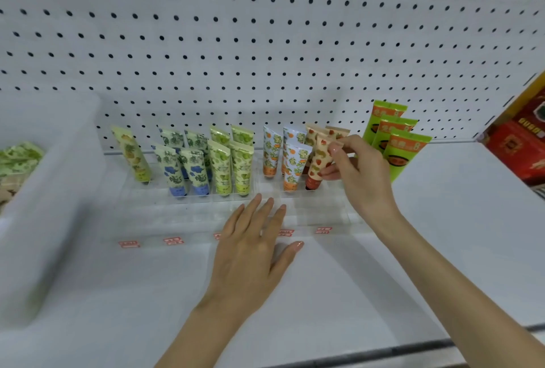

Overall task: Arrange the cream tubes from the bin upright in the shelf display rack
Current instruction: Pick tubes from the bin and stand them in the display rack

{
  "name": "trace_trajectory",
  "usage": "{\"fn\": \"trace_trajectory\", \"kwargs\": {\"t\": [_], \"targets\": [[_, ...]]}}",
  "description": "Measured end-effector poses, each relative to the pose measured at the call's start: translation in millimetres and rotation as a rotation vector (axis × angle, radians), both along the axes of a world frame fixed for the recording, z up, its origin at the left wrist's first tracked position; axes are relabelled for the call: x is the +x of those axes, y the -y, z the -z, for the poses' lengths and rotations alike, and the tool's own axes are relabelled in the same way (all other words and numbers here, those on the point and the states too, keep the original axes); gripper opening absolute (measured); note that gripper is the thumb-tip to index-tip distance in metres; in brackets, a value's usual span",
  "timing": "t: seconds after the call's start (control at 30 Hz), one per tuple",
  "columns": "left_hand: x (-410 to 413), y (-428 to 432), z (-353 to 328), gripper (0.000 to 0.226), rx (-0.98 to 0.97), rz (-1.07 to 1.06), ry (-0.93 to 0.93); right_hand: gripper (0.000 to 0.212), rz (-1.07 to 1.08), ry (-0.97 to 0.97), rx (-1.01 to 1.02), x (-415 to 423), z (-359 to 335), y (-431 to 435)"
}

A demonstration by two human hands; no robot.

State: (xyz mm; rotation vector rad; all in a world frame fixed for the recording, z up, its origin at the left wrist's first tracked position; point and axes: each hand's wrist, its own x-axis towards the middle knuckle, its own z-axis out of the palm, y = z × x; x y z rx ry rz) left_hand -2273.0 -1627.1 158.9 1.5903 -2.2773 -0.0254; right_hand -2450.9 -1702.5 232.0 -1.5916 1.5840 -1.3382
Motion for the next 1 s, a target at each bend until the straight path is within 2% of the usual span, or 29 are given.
{"fn": "trace_trajectory", "kwargs": {"t": [0.4, 0.83, 1.0], "targets": [[1, 1, -1, 0.064, 0.025, -0.004, -0.002, 0.007, -0.040, -0.200, 0.040, 2, 10, 3], [0, 3, -1, 0.068, 0.031, -0.002, -0.057, 0.014, -0.028, -0.188, 0.132, 2, 5, 1], [2, 3, -2, 0.066, 0.020, 0.020, -0.121, 0.010, 0.026, -0.159, 0.182, 8, 0, -10]]}}
